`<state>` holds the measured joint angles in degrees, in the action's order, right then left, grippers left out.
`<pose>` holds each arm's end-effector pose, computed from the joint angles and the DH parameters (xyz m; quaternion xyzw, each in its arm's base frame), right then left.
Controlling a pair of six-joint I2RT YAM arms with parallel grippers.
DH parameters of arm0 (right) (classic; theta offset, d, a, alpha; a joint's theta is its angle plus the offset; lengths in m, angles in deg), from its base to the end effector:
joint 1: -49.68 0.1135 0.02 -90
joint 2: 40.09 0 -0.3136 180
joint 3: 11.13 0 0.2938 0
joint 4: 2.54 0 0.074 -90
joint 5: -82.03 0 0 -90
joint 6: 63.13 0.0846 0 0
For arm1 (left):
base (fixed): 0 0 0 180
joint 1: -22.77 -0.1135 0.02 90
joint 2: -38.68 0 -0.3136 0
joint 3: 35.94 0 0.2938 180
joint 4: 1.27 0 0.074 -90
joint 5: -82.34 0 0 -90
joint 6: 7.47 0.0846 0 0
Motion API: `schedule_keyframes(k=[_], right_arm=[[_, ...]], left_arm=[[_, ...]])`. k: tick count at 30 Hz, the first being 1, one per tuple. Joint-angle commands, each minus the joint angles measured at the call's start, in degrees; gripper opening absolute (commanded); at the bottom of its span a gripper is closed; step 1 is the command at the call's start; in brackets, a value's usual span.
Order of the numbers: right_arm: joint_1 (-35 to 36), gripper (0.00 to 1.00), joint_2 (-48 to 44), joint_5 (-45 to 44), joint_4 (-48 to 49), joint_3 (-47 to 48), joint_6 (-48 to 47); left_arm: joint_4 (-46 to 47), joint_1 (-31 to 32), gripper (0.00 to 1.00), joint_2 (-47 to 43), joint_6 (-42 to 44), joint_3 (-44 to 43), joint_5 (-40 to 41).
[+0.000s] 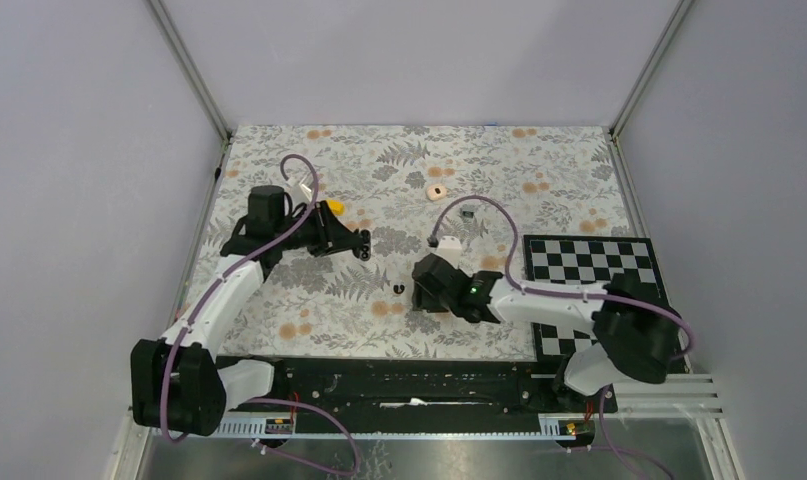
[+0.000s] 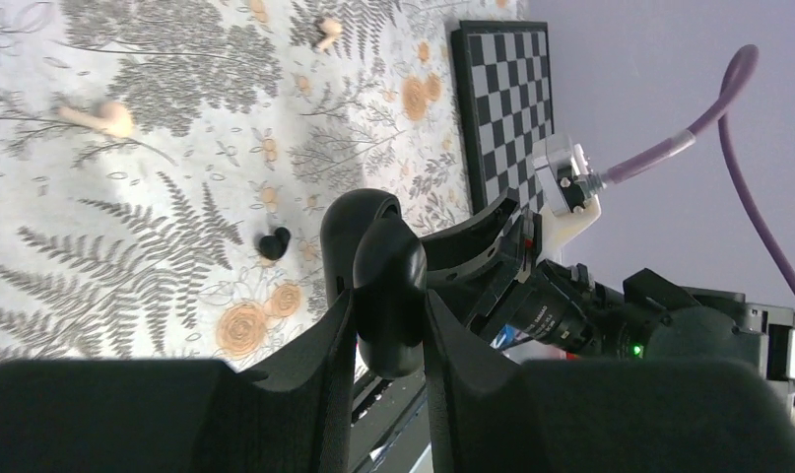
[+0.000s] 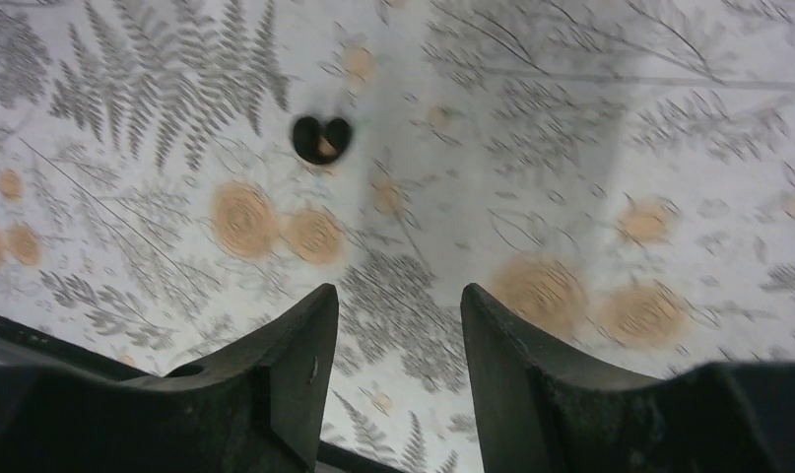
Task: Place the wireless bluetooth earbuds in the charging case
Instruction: Pick up the earbud from the center of the board.
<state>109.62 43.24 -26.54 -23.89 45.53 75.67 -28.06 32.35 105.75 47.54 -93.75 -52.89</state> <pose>0.1983 0.2888 0.1785 -0.0319 0.9227 0.1996 0.3284 0.2817 -0.1085 0.2764 -0.0108 0.8409 -0.4759 0.2575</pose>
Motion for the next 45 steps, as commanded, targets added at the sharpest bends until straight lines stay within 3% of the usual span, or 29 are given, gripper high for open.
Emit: schedule_keyframes(k=[1, 8, 16, 45], right_arm=[[0.67, 0.55, 7.45, 1.29, 4.29, 8.11, -2.73], [0.88, 0.35, 15.69, -2.08, 1.7, 15.34, -2.15], [0.88, 0.28, 23.06, -2.43, -1.37, 22.59, -2.96], [-3.77, 0.3, 28.94, -2.28, -3.07, 27.85, -9.7]], left_arm=[[-2.76, -3.22, 0.0, -2.12, 2.72, -0.06, 0.82], [-1.79, -6.58, 0.0, -5.86, 0.52, 2.09, 1.36], [-0.69, -6.94, 0.0, -5.89, -0.07, 2.86, 0.64], [-0.16, -6.95, 0.0, -5.93, -0.39, 3.73, -1.14]])
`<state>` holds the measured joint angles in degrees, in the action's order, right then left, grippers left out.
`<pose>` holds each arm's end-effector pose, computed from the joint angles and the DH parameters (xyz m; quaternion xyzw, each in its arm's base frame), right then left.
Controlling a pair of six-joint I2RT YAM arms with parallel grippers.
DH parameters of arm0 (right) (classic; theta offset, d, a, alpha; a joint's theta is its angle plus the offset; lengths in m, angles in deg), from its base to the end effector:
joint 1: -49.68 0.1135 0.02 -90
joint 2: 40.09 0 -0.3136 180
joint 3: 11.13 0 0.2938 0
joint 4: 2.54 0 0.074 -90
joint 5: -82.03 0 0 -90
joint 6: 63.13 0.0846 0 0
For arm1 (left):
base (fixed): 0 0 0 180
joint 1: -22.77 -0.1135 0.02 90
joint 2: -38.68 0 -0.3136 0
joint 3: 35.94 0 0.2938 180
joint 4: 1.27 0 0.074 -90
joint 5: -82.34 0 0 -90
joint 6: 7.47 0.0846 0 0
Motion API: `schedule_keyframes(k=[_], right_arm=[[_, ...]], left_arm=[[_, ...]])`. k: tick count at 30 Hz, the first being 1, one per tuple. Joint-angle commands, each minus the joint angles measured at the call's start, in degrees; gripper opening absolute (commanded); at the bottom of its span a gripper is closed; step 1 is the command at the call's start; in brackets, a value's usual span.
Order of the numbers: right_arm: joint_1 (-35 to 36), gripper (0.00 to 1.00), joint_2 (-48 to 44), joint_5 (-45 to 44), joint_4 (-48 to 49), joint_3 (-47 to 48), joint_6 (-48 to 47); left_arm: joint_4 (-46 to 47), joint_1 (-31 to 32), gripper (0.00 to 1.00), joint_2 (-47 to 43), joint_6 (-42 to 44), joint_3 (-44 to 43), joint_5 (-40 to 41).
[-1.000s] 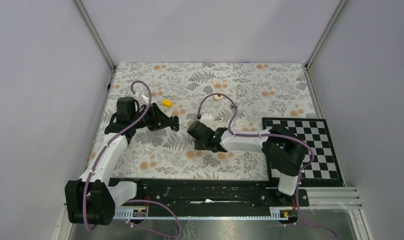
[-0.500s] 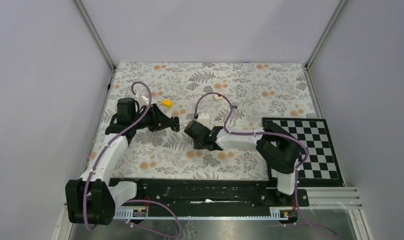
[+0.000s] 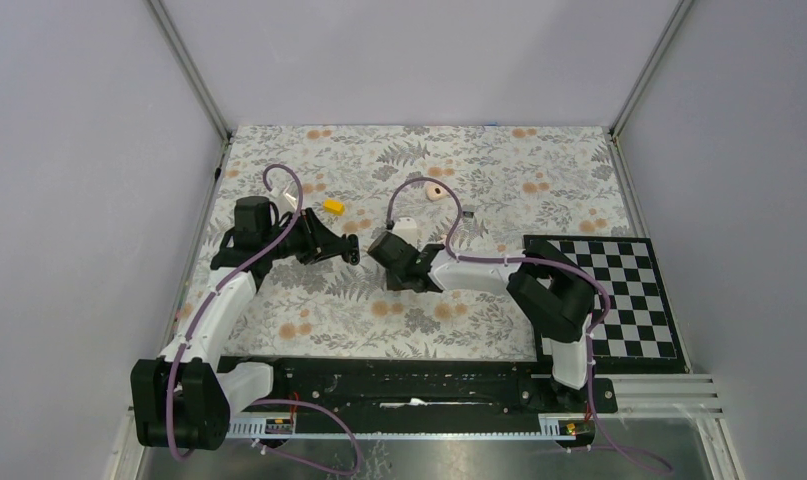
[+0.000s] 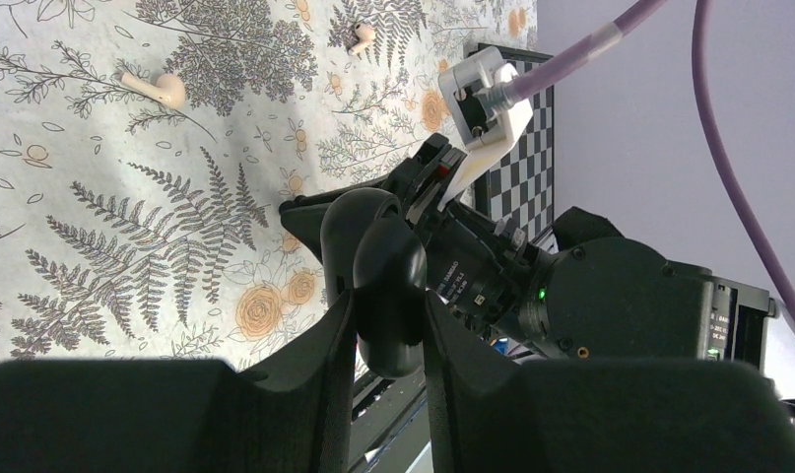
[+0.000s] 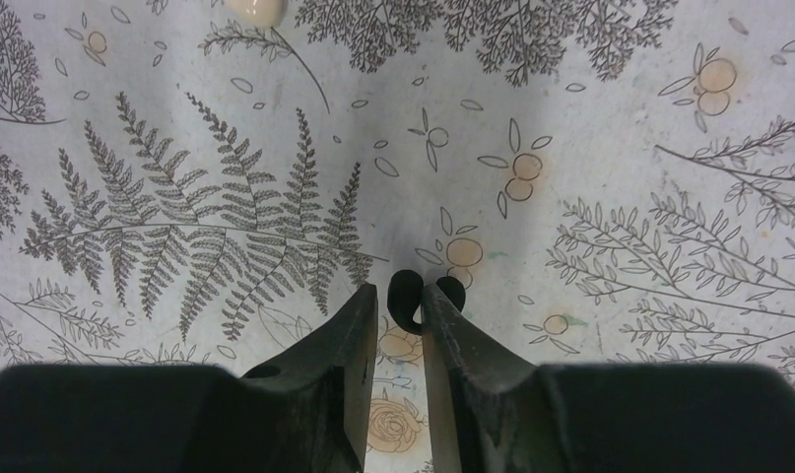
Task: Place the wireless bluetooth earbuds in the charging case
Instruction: Pick up the earbud from the center of the board.
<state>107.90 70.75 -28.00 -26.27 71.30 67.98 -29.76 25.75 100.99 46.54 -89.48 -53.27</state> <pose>0.2796 0.3963 0.1456 -0.0828 0.9295 0.1370 0.3322 0.2671 -0.0744 0.2658 -0.0696 0.8408 -0.4640 0.2702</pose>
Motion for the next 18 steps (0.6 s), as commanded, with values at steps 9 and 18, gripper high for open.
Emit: schedule_keyframes(k=[9, 18], right_arm=[[-3.61, 0.31, 0.91, -0.69, -1.09, 5.11, -5.4], [-3.75, 0.37, -5.46, -2.61, -0.86, 1.18, -4.59]], left_arm=[[1.35, -0.35, 0.0, -1.13, 0.6, -0.72, -0.87], [1.6, -0.35, 0.0, -1.0, 0.53, -0.48, -0.87]])
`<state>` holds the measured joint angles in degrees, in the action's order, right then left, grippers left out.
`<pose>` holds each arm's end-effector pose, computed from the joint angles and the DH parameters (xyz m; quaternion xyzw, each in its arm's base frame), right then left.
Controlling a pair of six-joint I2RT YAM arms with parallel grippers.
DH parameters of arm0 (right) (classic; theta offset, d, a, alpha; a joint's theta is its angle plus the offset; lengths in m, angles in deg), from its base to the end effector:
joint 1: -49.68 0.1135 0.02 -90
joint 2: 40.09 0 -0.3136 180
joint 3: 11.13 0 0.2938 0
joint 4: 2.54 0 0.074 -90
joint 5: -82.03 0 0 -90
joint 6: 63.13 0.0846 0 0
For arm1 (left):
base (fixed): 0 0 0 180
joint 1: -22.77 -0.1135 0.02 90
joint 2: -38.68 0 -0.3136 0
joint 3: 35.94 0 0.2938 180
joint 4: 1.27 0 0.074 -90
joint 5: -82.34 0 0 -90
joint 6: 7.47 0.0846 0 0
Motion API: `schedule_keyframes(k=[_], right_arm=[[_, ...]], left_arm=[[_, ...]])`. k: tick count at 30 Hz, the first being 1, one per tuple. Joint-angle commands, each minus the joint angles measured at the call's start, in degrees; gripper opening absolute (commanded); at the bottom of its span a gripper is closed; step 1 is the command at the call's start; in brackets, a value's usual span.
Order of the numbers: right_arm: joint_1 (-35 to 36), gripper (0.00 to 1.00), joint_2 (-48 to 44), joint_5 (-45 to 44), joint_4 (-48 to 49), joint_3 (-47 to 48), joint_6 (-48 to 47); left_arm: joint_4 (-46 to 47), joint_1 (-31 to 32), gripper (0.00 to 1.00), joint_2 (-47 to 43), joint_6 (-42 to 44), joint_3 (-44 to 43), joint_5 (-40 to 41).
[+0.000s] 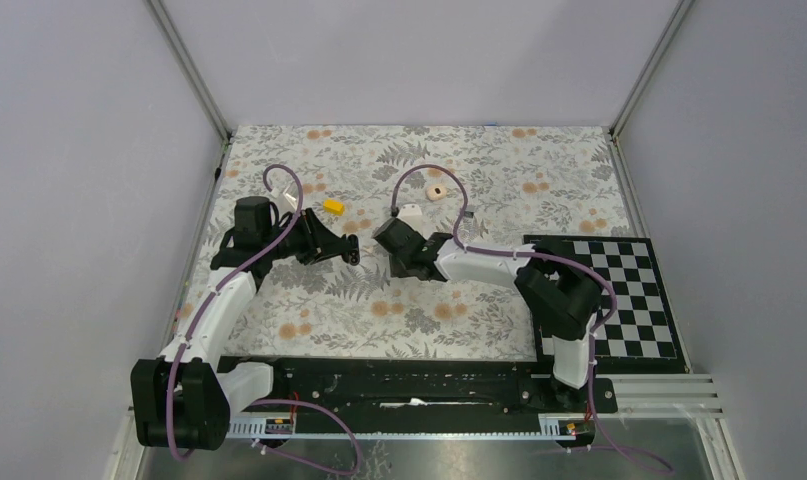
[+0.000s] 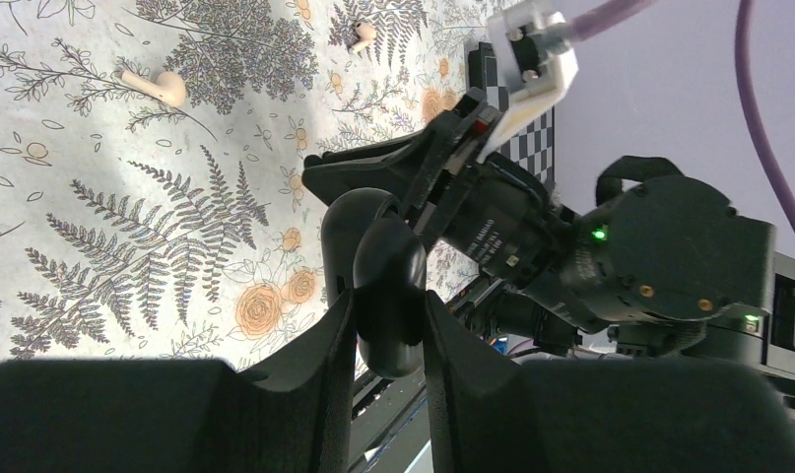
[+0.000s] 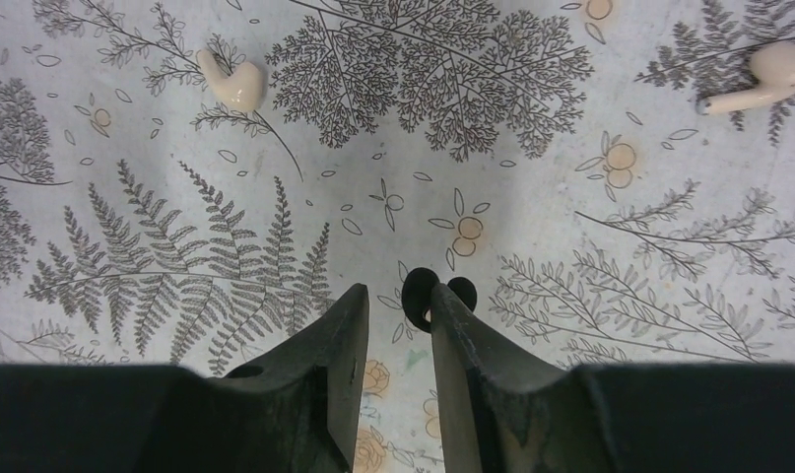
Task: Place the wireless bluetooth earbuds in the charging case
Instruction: Pick up the earbud from the center of the board.
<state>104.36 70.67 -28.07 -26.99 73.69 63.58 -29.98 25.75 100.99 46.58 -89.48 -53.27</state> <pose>0.3089 0.3856 0.1600 -0.0863 0.9243 0.1241 0.3505 0.2668 -0.0744 0.2654 -0.0701 0.8414 -0.4636 0.2687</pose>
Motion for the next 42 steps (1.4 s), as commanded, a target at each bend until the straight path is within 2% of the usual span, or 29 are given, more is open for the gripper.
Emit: schedule_keyframes(k=[1, 5, 8, 16, 22, 29, 42], right_arm=[[-0.19, 0.37, -5.8, -2.35, 0.42, -1.86, -0.32], [-0.18, 0.37, -7.0, -1.74, 0.31, -3.36, -0.57], [-0.18, 0.32, -8.66, -1.03, -0.76, -5.12, -0.83], [-0.06, 0.33, -13.49, -1.49, -0.96, -12.07, 1.75], [3.45, 0.31, -9.61, -3.53, -2.05, -7.59, -5.62], [3.51, 0.32, -4.05, -3.73, -4.12, -2.39, -14.53], [3.52, 0.32, 1.4, -6.83, -3.71, 0.48, -20.54]], left_arm=[[1.81, -0.35, 0.0, -1.03, 0.51, -0.44, -0.91], [1.99, -0.36, 0.0, -1.0, 0.45, -0.22, -1.02], [2.04, -0.35, 0.0, -1.01, 0.36, -0.25, -1.28], [2.54, -0.35, 0.0, -0.83, 0.06, -0.21, -1.5], [2.51, -0.35, 0.0, -1.12, 0.01, 0.21, -1.48], [1.84, -0.35, 0.0, -1.88, 0.4, 0.4, -1.05], [1.78, -0.35, 0.0, -1.54, 0.41, -0.08, -0.98]])
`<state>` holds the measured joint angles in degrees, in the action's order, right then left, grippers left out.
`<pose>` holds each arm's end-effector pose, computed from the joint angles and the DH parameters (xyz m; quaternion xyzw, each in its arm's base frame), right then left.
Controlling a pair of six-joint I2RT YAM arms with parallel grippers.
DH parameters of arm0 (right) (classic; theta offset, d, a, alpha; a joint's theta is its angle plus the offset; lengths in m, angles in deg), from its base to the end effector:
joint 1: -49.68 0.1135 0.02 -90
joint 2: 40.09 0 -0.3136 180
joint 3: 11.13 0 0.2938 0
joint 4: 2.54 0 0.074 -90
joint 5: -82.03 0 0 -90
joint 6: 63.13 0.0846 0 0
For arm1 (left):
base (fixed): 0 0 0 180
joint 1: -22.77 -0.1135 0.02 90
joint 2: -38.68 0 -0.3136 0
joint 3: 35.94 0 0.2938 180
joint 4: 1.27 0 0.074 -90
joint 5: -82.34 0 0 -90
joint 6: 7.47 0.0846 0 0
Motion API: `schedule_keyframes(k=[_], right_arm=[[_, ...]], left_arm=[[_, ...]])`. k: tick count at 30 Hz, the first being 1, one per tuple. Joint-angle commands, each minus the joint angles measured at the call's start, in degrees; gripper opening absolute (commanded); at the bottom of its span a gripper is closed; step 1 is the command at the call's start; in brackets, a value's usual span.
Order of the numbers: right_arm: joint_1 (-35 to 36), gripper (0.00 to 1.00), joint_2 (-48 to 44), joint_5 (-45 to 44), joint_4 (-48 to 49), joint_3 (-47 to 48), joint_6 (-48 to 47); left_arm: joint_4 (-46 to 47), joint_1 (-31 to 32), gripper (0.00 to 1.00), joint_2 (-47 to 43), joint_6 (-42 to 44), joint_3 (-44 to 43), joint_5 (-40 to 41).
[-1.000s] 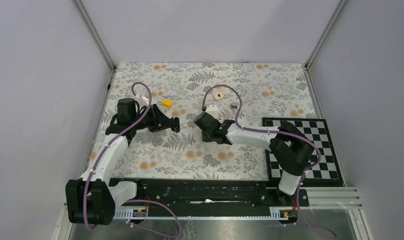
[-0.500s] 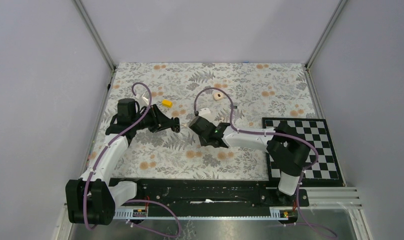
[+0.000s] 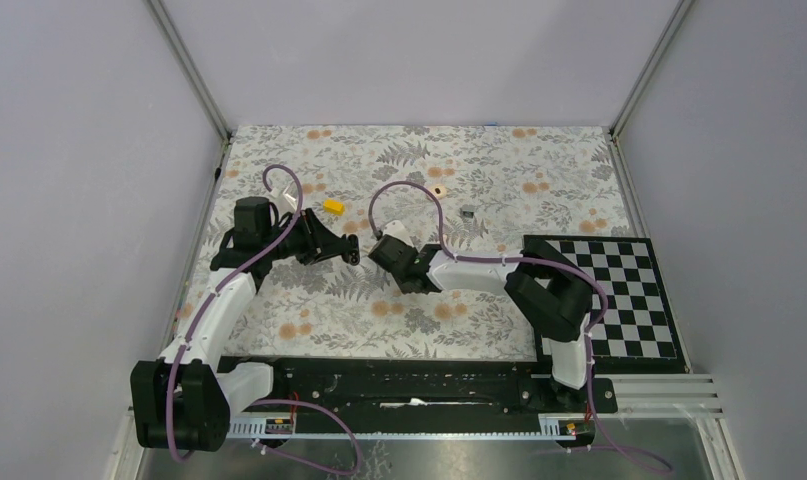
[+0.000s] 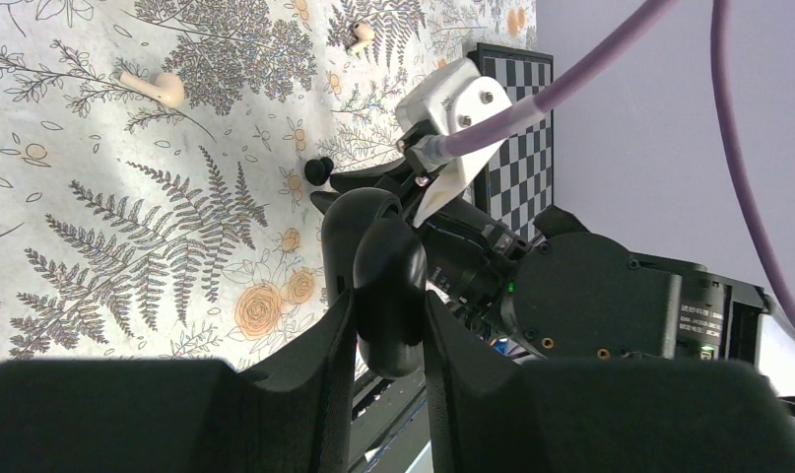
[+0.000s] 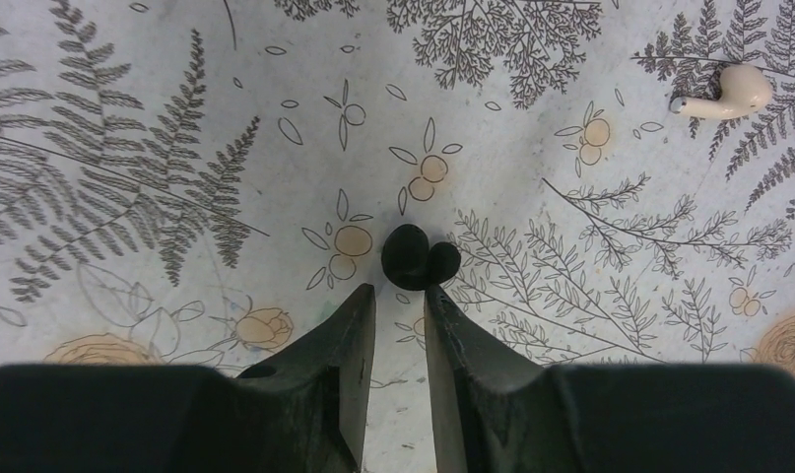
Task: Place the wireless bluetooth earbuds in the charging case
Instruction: Pick up the earbud from the center of the board.
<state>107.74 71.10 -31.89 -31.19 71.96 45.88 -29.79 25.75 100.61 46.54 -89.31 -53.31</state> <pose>0.2807 0.3854 0.1410 -0.2574 0.9033 0.0190 0.3426 0.2657 -0.0744 0.2662 -0.0687 0.8402 -0.4644 0.2713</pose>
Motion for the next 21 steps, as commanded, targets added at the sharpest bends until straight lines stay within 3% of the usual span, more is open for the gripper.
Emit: schedule_keyframes(k=[1, 21], right_arm=[[0.12, 0.32, 1.44, -3.16, 0.6, 2.32, -3.13], [-1.31, 0.37, 3.77, -5.51, 1.87, 4.91, -4.94]], left_arm=[[1.53, -0.35, 0.0, -1.16, 0.45, -0.26, -1.04], [1.45, -0.35, 0.0, -1.37, 0.23, -0.66, -1.33]])
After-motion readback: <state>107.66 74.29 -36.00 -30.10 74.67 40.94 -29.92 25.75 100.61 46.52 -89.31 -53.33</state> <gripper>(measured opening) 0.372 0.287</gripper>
